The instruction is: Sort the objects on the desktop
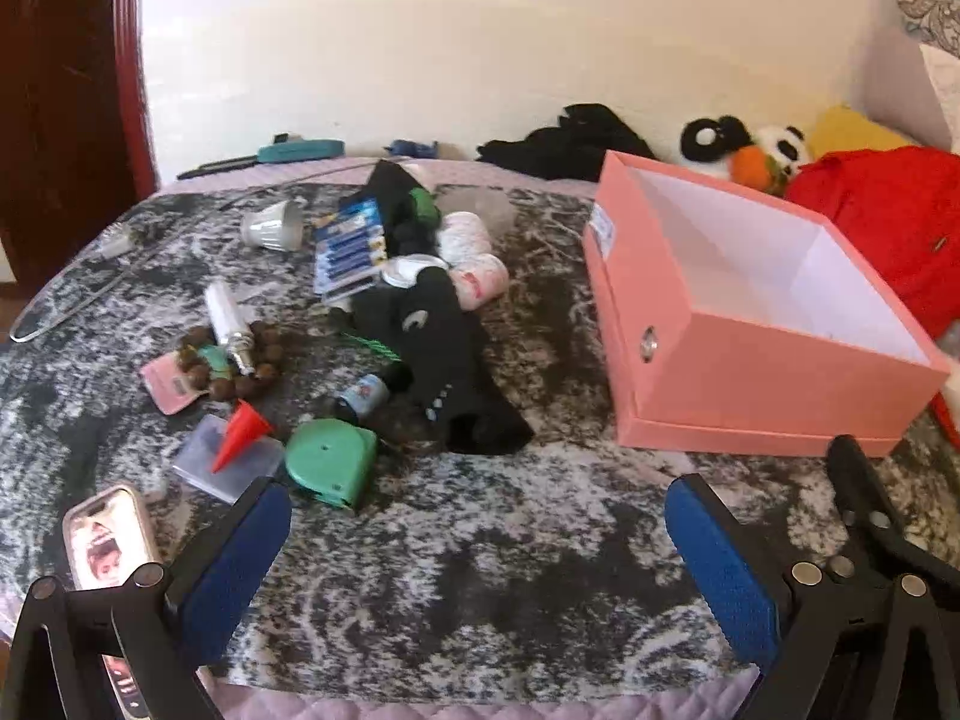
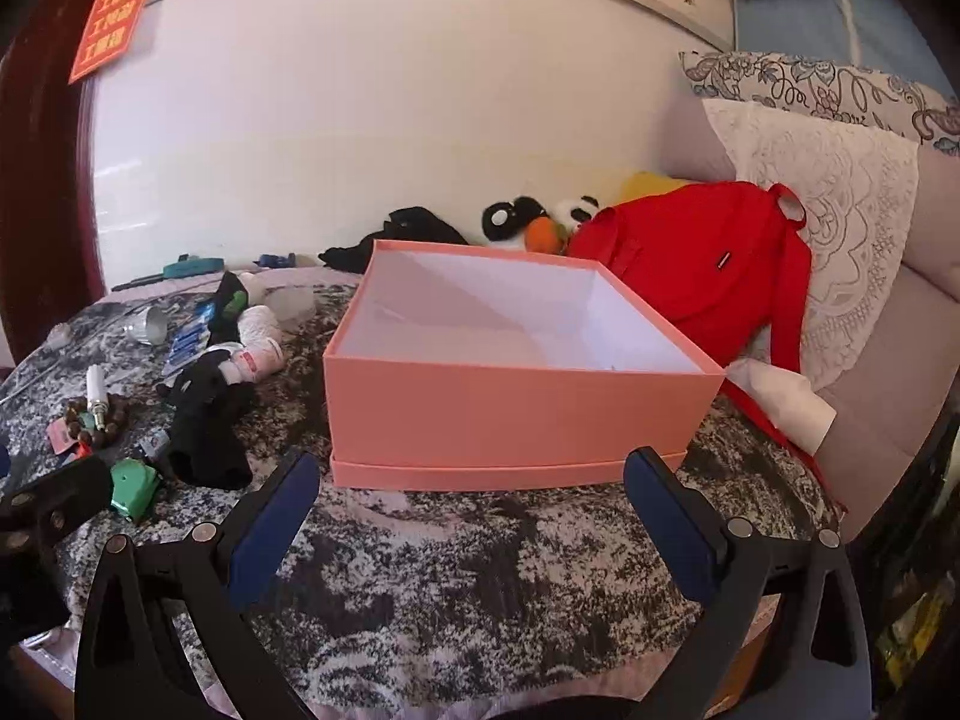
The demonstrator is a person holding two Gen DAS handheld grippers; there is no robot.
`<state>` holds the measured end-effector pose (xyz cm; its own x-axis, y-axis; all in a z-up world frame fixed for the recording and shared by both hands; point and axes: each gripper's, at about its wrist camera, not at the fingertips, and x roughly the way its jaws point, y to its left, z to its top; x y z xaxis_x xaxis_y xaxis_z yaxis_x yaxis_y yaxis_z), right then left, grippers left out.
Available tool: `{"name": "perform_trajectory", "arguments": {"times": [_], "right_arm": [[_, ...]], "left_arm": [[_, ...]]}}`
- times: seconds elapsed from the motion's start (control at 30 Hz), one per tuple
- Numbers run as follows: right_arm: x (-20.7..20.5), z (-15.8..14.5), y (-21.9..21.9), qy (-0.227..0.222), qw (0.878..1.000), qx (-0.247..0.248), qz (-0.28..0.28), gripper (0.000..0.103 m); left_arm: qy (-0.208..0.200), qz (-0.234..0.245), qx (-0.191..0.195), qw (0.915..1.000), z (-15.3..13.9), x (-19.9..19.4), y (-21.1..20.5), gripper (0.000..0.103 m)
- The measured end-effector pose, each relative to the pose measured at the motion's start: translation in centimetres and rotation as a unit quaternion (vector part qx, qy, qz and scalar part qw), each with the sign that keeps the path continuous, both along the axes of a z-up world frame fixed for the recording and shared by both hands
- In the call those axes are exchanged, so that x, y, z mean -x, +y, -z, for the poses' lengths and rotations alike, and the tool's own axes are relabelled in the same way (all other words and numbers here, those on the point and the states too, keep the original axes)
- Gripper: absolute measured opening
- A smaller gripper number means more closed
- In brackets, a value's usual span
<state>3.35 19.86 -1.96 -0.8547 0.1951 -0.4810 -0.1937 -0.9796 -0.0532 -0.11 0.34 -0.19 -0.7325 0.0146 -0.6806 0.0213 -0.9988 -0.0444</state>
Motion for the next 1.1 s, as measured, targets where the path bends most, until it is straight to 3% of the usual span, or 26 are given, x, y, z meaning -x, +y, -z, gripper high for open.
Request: {"name": "perform_trajectory", "arguments": {"times": [0.1,0.17,0.33,0.57,1.1], "right_arm": [[0.4,-0.2,0.3,0.008,1.000,-0.004,0.000,0.103],[-0.6,-0.4,0.8,0.029,1.000,0.001,-0.006,0.103],[-0.9,-1.1,-0.7,0.013,0.999,-0.040,-0.011,0.103],[0.4,-1.9,-2.0,-0.004,0.999,-0.045,-0.005,0.103],[-0.1,-2.5,-2.3,0.006,0.999,-0.045,-0.011,0.103]], "left_arm": [[0.010,-0.009,0.010,0.9999,0.1,-0.2,0.5,0.103],[0.011,-0.010,-0.018,0.9997,0.4,0.0,-0.1,0.103],[0.019,-0.008,-0.042,0.9989,0.2,-0.8,-1.6,0.103],[0.012,-0.013,-0.045,0.9988,0.4,-0.6,-2.2,0.103],[0.014,-0.020,-0.047,0.9986,0.2,-0.6,-2.7,0.103]]}}
